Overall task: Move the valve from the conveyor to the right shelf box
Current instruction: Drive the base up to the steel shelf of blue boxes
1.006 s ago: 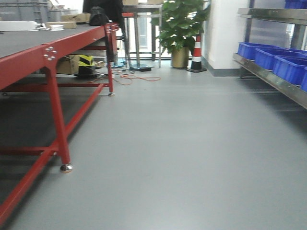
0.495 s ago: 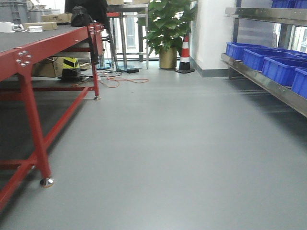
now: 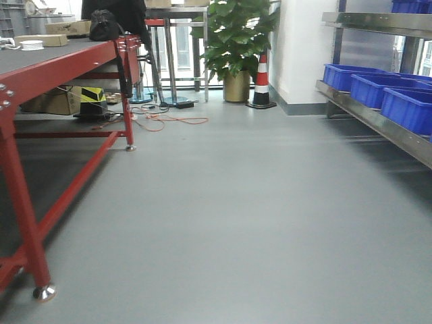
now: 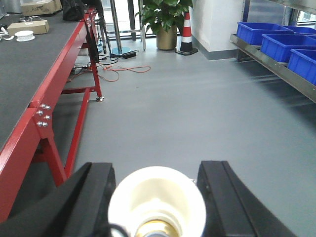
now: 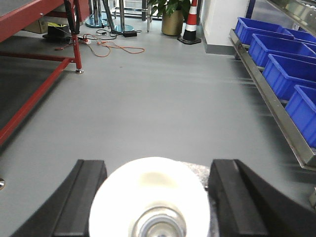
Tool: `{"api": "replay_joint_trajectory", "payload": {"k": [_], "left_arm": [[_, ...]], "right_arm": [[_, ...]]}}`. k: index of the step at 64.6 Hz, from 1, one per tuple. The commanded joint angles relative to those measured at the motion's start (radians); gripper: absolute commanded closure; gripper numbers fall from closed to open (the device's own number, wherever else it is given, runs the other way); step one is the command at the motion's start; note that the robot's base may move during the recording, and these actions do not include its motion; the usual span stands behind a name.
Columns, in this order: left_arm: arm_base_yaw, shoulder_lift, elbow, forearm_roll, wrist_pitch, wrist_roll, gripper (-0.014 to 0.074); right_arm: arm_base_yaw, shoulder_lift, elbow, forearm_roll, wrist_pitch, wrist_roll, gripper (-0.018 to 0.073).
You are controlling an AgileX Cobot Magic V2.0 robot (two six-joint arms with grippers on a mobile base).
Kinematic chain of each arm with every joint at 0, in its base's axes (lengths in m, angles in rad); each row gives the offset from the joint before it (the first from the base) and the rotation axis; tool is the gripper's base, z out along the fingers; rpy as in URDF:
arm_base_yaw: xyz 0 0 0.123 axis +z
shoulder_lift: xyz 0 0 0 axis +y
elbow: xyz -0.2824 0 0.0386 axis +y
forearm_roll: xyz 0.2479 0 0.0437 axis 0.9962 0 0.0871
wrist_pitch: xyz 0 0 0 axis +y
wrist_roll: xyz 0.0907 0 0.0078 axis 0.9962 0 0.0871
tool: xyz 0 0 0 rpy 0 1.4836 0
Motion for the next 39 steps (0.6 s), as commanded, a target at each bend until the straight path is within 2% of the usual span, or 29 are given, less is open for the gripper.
{"api": "replay_joint_trajectory", "payload": {"k": [1, 39], "left_arm": [[-0.007, -0.006, -0.004, -0.006, -0.057, -0.003, 0.0707], [-0.007, -0.006, -0.004, -0.006, -0.057, -0.003, 0.0707]], "right_arm": [[-0.003, -0.006, -0.016, 0.0, -0.075, -0.01, 0.0711], [-0.003, -0.006, -0.016, 0.0, -0.075, -0.01, 0.0711]]}}
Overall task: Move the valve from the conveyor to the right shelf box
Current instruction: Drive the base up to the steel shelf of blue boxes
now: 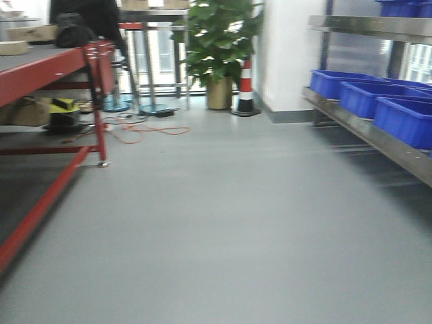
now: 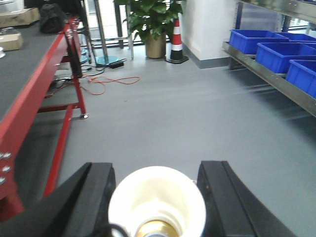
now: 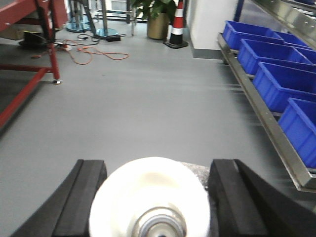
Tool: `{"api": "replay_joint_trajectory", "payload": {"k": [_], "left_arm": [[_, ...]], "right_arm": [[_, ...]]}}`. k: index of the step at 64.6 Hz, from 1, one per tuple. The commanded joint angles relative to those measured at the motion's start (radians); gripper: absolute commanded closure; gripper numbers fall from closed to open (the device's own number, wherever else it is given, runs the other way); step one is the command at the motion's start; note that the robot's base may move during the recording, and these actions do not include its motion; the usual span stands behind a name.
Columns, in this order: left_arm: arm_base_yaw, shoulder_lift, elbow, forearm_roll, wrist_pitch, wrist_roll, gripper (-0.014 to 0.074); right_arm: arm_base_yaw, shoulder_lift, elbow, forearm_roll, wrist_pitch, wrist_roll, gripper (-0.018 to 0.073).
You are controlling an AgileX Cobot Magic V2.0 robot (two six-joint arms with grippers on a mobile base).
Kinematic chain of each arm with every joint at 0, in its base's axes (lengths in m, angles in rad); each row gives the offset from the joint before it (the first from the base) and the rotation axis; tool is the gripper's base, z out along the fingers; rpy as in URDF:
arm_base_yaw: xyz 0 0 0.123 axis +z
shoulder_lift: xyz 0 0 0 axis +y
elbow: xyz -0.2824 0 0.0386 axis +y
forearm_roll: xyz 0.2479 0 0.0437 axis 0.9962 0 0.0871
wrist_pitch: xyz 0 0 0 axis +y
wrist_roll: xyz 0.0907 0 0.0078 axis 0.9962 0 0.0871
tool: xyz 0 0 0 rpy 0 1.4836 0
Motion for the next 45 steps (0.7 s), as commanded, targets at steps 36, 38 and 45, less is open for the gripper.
{"api": "replay_joint_trajectory", "payload": {"k": [36, 38, 45], "left_arm": [[-0.007, -0.006, -0.004, -0.006, -0.057, -0.003, 0.0707], [-0.007, -0.006, -0.004, -0.006, -0.057, -0.003, 0.0707], [-0.007, -0.006, -0.004, -0.006, -0.057, -0.003, 0.0707]], "right_arm": [[-0.003, -0.008, -0.016, 0.0, -0.075, -0.01, 0.0711], [-0.003, -0.008, -0.016, 0.0, -0.075, -0.01, 0.0711], [-0.003, -0.008, -0.016, 0.0, -0.075, -0.01, 0.0711]]}}
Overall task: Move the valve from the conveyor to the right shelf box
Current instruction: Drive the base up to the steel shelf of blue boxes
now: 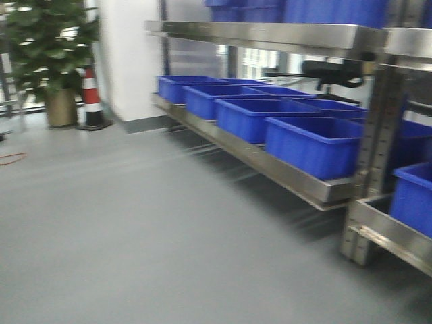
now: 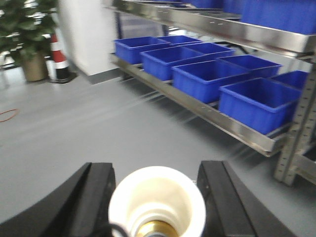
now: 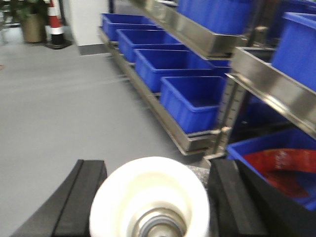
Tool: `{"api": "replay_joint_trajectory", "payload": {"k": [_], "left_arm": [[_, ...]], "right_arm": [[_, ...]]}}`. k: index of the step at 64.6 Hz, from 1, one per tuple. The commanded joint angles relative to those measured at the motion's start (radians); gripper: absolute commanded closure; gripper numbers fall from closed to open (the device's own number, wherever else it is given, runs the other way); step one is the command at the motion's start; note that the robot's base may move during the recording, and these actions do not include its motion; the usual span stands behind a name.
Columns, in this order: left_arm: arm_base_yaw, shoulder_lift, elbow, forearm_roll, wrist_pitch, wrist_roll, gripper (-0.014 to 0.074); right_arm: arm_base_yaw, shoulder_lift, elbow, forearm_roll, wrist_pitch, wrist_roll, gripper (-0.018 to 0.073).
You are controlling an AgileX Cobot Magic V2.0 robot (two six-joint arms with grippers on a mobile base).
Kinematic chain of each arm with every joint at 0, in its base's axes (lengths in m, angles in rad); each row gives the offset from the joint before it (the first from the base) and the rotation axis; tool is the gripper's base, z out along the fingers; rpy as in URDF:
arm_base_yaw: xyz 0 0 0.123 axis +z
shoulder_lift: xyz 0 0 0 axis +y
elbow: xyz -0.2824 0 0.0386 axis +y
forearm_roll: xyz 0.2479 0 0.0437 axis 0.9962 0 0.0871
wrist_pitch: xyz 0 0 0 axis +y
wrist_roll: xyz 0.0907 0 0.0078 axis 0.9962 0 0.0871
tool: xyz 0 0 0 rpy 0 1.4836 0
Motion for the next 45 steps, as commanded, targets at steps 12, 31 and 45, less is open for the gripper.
{"api": "replay_joint_trajectory", "payload": {"k": [12, 31, 45], "left_arm": [[-0.007, -0.006, -0.004, -0.008, -0.057, -0.003, 0.0707], [-0.007, -0.006, -0.004, -0.008, -0.057, -0.003, 0.0707], [-0.007, -0.006, -0.004, -0.008, -0.057, -0.003, 0.0707]], "right_arm": [[-0.003, -0.008, -0.016, 0.0, -0.075, -0.01, 0.0711], [-0.003, -0.008, -0.016, 0.0, -0.075, -0.01, 0.0711], [-0.003, -0.008, -0.016, 0.0, -0.075, -0.01, 0.0711]]}}
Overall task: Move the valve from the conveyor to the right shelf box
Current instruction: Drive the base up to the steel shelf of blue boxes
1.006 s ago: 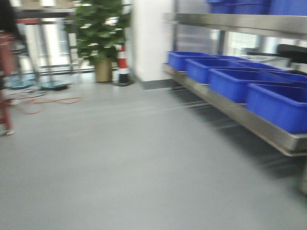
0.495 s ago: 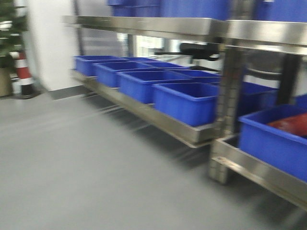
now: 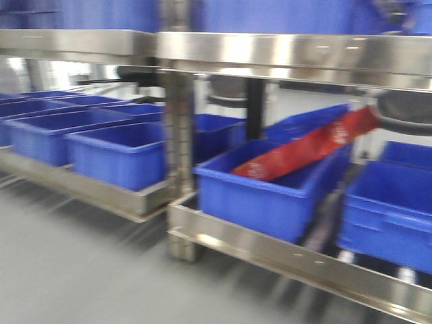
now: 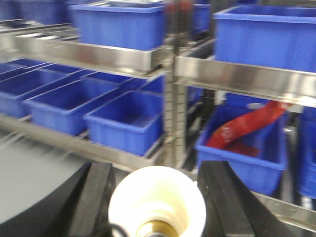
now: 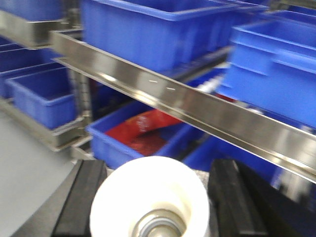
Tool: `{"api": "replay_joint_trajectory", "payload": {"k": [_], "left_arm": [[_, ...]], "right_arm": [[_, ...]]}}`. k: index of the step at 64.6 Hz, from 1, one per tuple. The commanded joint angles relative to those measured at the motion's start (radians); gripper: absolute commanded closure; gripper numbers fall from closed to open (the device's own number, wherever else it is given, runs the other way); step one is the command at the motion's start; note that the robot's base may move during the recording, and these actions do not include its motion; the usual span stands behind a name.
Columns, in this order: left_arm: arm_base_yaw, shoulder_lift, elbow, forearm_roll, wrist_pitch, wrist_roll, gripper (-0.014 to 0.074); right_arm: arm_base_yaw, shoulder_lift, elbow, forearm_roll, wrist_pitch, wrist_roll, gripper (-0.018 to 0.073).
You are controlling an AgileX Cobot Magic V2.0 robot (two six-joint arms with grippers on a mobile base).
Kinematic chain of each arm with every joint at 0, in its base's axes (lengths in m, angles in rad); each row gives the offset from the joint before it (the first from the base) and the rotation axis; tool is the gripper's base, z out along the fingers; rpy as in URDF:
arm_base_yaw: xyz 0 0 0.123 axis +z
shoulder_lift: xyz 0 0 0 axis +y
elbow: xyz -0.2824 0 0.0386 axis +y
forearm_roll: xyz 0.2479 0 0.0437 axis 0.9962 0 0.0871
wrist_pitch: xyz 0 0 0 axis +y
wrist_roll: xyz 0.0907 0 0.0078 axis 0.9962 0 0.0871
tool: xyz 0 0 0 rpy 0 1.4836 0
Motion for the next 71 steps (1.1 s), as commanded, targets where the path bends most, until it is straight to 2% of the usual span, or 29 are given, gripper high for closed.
{"api": "replay_joint_trajectory", "payload": {"k": [1, 71], "left_arm": [[-0.007, -0.006, -0.004, -0.008, -0.057, -0.003, 0.0707], [-0.007, -0.006, -0.004, -0.008, -0.057, -0.003, 0.0707]], "right_arm": [[-0.003, -0.008, -0.016, 0.0, -0.075, -0.01, 0.0711], [-0.003, -0.008, -0.016, 0.0, -0.075, -0.01, 0.0711]]}}
